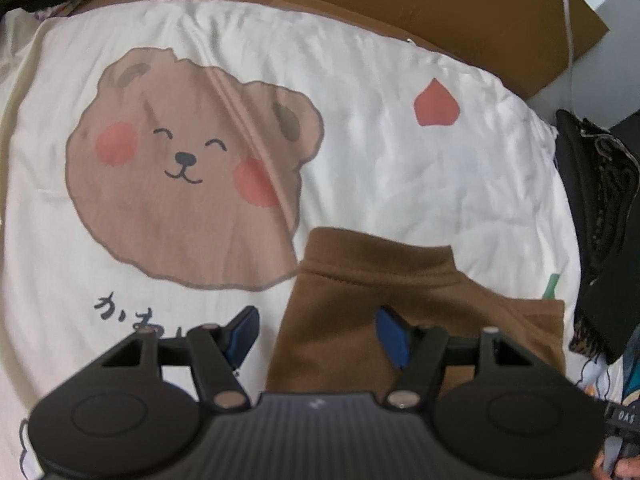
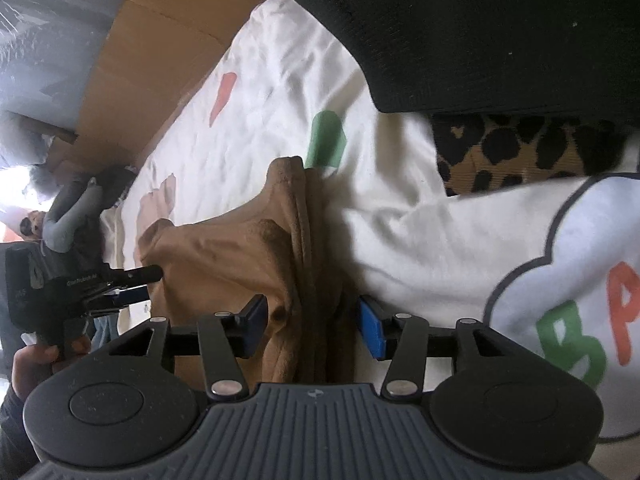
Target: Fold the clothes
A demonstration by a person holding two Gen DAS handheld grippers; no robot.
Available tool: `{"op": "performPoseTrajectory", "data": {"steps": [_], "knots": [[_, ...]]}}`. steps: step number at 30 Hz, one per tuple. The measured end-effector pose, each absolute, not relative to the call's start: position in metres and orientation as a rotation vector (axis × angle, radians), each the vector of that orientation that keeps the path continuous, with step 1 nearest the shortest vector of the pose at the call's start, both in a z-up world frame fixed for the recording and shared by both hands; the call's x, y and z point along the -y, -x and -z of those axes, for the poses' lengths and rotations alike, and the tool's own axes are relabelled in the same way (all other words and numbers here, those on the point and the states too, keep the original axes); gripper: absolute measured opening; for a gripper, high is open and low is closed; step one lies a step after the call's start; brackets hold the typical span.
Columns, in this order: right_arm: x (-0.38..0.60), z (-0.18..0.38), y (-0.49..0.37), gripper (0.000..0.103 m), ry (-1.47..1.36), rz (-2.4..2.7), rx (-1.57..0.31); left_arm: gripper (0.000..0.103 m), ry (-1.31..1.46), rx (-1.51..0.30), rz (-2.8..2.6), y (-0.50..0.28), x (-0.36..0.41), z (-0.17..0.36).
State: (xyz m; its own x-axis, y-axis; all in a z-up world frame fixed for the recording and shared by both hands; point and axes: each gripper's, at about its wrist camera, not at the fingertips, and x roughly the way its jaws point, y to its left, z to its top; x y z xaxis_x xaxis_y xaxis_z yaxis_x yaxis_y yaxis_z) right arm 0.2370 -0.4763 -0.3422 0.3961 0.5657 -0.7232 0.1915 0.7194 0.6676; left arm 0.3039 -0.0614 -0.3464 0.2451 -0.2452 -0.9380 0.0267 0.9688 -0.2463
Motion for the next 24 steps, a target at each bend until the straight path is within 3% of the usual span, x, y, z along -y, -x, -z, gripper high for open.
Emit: {"op": "performPoseTrajectory", "data": {"steps": [4, 7, 10, 15, 18, 21, 24], "knots": [[0.482, 0.349, -0.239, 0.054, -0.845, -0.277, -1.170, 0.068, 0.192, -1.321, 0.183, -0.299, 0.054, 0.347], [0.484, 0.350, -0.240, 0.023, -0.859, -0.277, -1.180, 0.068, 0.206, -1.320, 0.183, -0.295, 0.045, 0.346], [0.485, 0.343, -0.236, 0.018, -0.856, -0.303, -1.146, 0.068, 0.230, -1.310, 0.204, -0.292, 0.035, 0.345], [0.484, 0.334, -0.230, 0.019, -0.852, -0.320, -1.100, 0.068, 0.286, -1.303, 0.254, -0.288, 0.022, 0.348], [0.485, 0.340, -0.232, 0.026, -0.847, -0.291, -1.123, 0.068, 0.291, -1.314, 0.281, -0.286, 0.021, 0.355], [0.488, 0.348, -0.232, 0.047, -0.876, -0.290, -1.150, 0.068, 0.327, -1.331, 0.317, -0.286, 0.018, 0.364], [0.487, 0.354, -0.232, 0.051, -0.902, -0.316, -1.177, 0.071, 0.386, -1.344, 0.369, -0.286, 0.017, 0.372]]}}
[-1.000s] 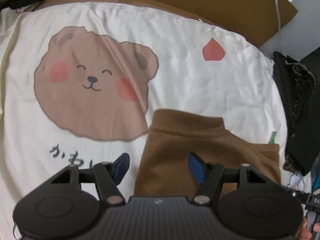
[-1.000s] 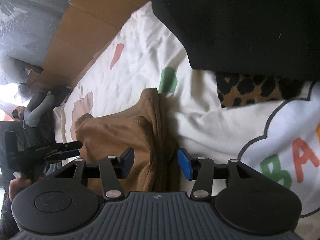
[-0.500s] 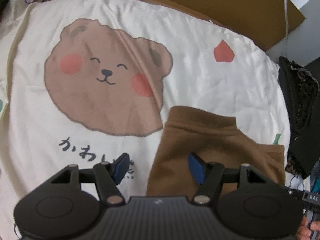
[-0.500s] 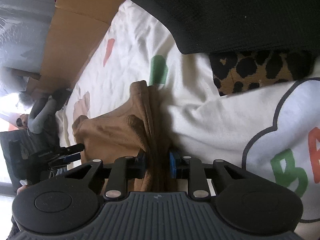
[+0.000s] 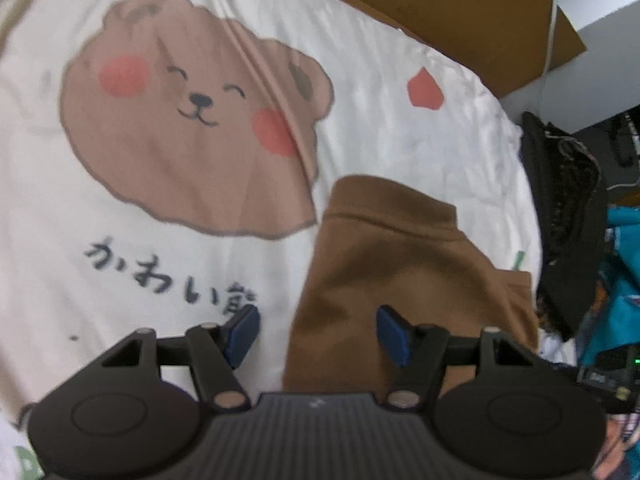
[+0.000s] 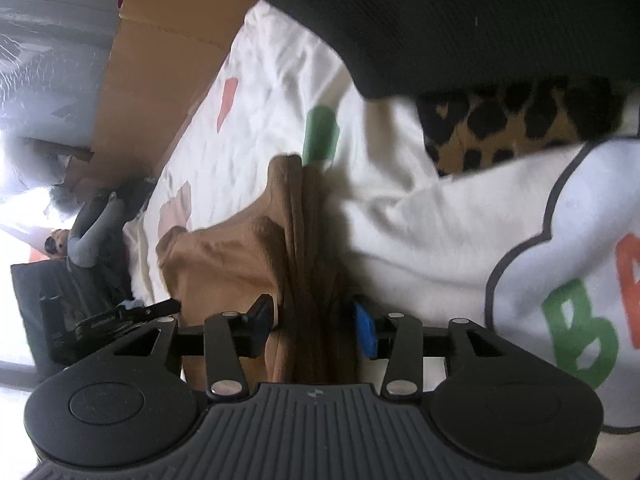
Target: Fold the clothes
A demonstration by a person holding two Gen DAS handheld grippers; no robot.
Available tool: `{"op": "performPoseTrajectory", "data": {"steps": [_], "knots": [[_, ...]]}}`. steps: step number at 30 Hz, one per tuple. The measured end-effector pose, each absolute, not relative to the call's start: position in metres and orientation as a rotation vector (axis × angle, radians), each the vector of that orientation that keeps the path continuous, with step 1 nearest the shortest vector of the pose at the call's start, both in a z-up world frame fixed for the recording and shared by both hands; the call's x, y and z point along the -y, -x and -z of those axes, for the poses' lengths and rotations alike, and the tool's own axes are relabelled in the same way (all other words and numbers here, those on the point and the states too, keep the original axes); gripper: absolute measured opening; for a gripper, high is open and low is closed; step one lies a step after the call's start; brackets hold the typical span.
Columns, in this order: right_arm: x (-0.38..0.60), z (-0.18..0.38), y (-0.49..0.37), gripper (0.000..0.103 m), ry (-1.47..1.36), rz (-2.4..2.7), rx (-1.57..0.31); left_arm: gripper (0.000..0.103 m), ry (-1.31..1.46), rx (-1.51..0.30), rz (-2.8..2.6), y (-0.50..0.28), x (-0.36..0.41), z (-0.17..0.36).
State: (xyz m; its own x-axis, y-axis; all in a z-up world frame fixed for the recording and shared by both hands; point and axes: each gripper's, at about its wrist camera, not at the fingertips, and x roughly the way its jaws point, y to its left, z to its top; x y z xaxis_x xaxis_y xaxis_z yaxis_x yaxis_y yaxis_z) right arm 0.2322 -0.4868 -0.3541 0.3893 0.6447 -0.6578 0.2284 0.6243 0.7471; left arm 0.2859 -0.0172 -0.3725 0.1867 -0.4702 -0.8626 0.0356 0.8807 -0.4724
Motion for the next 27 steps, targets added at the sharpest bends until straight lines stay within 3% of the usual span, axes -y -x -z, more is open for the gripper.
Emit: {"op": "performPoseTrajectory", "data": {"steps": [7, 9, 10, 11, 12, 14, 17, 19, 23, 27], "knots": [[0.482, 0.370, -0.240, 0.052, -0.969, -0.371, -1.201, 0.073, 0.491, -1.301, 0.487, -0.292, 0.022, 0.384], [0.482, 0.372, -0.243, 0.051, -0.984, -0.376, -1.203, 0.048, 0.518, -1.304, 0.524, -0.294, 0.024, 0.386], [0.481, 0.373, -0.244, 0.049, -0.983, -0.377, -1.203, 0.045, 0.514, -1.310, 0.524, -0.295, 0.025, 0.388], [0.480, 0.372, -0.244, 0.036, -0.968, -0.375, -1.201, 0.036, 0.504, -1.295, 0.520, -0.295, 0.025, 0.388], [0.479, 0.371, -0.244, 0.029, -0.956, -0.374, -1.196, 0.025, 0.494, -1.281, 0.515, -0.296, 0.025, 0.387], [0.478, 0.369, -0.242, 0.022, -0.939, -0.370, -1.174, 0.023, 0.506, -1.238, 0.518, -0.295, 0.021, 0.383], [0.475, 0.361, -0.238, 0.021, -0.921, -0.369, -1.125, 0.022, 0.532, -1.213, 0.525, -0.295, 0.016, 0.378], [0.474, 0.360, -0.238, 0.022, -0.928, -0.363, -1.121, 0.030, 0.535, -1.240, 0.516, -0.295, 0.014, 0.380], [0.474, 0.362, -0.242, 0.030, -0.925, -0.350, -1.145, 0.062, 0.548, -1.277, 0.523, -0.290, 0.007, 0.383], [0.477, 0.363, -0.240, 0.043, -0.942, -0.362, -1.149, 0.063, 0.546, -1.297, 0.564, -0.283, 0.008, 0.390]]}}
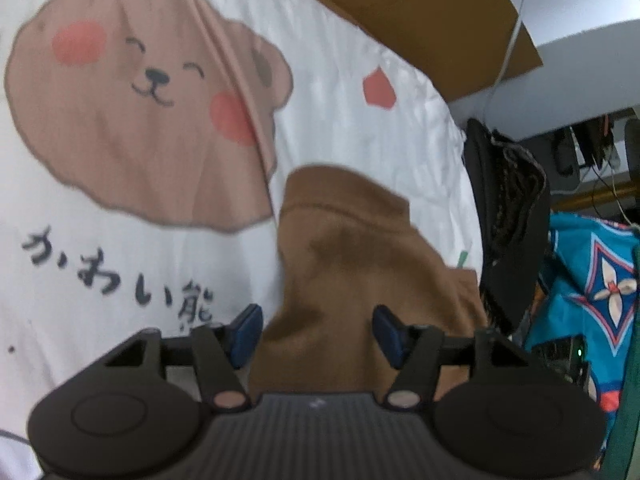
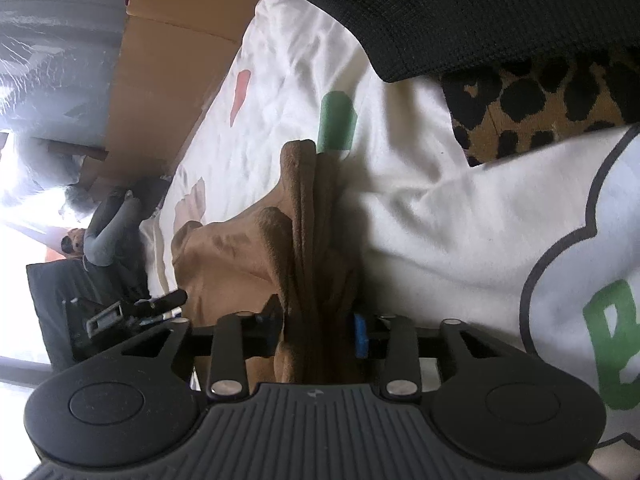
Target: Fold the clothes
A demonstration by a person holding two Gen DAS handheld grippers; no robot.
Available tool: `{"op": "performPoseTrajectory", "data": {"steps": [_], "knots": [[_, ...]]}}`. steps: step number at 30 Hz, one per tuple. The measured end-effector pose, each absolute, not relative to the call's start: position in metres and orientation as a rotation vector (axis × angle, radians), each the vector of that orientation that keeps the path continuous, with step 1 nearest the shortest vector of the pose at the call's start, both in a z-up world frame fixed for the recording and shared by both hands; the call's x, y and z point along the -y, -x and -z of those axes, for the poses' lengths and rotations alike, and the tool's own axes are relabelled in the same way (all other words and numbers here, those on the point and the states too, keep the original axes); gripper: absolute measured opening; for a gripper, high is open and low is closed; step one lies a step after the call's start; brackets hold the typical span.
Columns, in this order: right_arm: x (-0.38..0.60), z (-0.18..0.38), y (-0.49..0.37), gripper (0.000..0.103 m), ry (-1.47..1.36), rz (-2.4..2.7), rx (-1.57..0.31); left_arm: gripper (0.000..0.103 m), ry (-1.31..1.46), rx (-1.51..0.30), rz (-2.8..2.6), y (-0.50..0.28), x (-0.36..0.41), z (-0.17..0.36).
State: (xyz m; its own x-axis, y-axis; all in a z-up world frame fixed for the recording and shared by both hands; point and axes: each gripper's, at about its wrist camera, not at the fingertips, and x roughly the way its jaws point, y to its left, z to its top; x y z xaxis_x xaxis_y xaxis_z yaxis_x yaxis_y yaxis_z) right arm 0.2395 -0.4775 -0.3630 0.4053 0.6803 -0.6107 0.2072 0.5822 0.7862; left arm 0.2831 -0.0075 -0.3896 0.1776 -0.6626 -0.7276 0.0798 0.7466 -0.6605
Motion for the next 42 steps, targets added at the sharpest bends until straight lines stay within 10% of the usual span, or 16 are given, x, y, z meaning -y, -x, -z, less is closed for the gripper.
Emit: {"op": "performPoseTrajectory", "data": {"steps": [20, 27, 42], "knots": [[0.470, 0.376, -0.245, 0.035, -0.971, -0.367, -1.160, 0.057, 0.585, -1.291, 0.659, -0.304, 0.028, 0.402], [0.467, 0.373, -0.247, 0.023, -0.931, -0.373, -1.161, 0.025, 0.513, -1.303, 0.644, -0.304, 0.027, 0.400], [0.444, 0.328, -0.247, 0.018, -0.766, -0.379, -1.135, 0.008, 0.420, -1.282, 0.516, -0.286, 0.032, 0.357]]}}
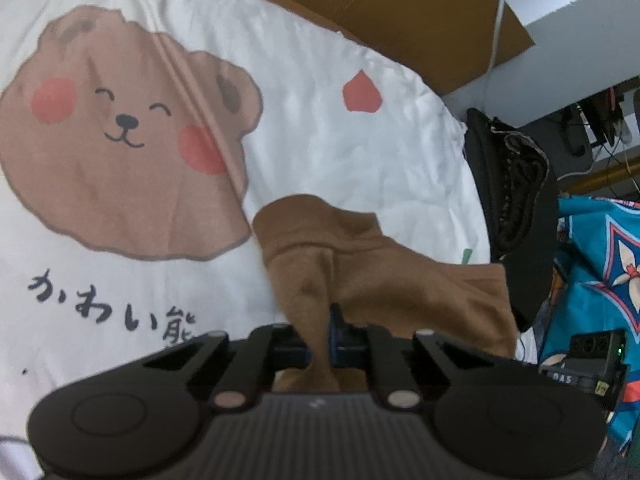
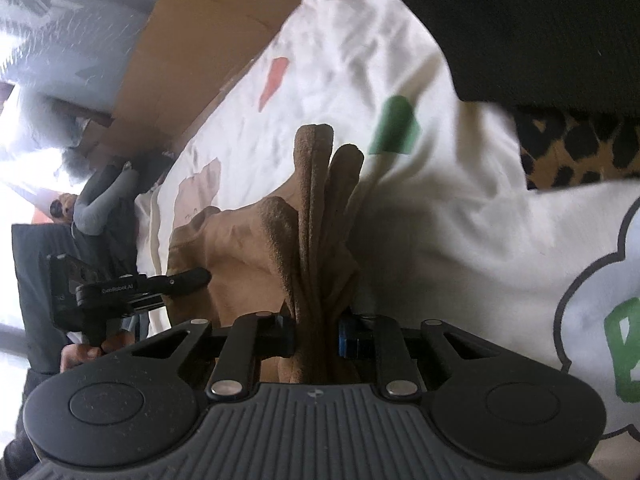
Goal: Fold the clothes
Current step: 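Lift the folded T-shirt up off the sheet with both tools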
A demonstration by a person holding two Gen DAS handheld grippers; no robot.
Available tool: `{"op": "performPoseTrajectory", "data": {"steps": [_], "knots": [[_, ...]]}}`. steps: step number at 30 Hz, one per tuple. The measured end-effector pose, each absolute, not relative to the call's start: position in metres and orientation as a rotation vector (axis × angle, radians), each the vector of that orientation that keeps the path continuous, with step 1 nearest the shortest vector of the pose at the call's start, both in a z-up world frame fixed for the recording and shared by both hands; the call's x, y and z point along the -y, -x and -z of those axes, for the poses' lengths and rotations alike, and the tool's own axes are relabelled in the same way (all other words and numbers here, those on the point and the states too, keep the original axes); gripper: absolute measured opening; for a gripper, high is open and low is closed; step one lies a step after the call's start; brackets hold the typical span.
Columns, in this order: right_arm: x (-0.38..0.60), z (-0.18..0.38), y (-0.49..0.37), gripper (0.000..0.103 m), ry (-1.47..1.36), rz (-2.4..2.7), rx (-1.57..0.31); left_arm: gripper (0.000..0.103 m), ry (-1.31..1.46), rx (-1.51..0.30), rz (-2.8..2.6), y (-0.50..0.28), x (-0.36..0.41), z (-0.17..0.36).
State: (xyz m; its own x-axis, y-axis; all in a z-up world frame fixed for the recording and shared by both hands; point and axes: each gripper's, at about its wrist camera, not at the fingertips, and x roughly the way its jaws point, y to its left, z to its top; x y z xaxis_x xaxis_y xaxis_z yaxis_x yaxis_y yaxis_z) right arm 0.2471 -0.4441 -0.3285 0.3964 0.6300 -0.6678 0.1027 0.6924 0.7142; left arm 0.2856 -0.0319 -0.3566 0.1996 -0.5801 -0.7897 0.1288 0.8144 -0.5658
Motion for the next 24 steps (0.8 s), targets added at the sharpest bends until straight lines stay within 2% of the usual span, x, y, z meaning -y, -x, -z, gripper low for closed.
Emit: {"op": "performPoseTrajectory", "data": {"steps": [8, 24], "knots": [[0.435, 0.305, -0.242, 0.017, -0.709, -0.404, -1.104, 0.007, 0.292, -1.188, 0.529, -0.261, 0.041, 0.317], [0.404, 0.243, -0.219, 0.017, -0.496, -0.469, -1.045, 0.007, 0.258, -1.051, 0.500, -0.212, 0.028, 0.261]]}}
